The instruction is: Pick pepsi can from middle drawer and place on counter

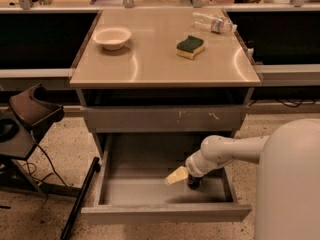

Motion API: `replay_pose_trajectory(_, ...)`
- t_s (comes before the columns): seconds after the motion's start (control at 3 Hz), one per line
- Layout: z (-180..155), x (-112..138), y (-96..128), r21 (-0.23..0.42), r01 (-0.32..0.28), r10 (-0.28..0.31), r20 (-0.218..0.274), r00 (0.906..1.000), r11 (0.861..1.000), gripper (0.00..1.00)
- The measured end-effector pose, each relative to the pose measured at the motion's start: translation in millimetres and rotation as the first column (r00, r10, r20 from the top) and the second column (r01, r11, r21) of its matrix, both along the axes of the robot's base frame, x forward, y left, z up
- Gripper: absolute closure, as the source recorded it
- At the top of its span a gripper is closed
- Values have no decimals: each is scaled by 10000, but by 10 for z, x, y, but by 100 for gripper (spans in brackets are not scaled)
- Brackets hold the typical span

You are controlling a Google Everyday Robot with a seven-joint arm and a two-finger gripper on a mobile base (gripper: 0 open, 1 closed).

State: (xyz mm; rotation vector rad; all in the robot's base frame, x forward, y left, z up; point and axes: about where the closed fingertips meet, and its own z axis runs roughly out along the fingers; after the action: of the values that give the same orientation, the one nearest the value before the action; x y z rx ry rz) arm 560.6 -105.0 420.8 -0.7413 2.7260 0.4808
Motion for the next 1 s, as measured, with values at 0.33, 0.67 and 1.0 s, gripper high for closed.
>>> replay_pose_trajectory(0.33,-1,-1,0,0,-1,1,-2,10000,10000,0)
replay_pose_trajectory(0.67,-1,-1,1,0,-1,1,-2,10000,10000,19)
replay_pose_trajectory(1.0,3,-1,1,1,-1,1,-2,10000,10000,42)
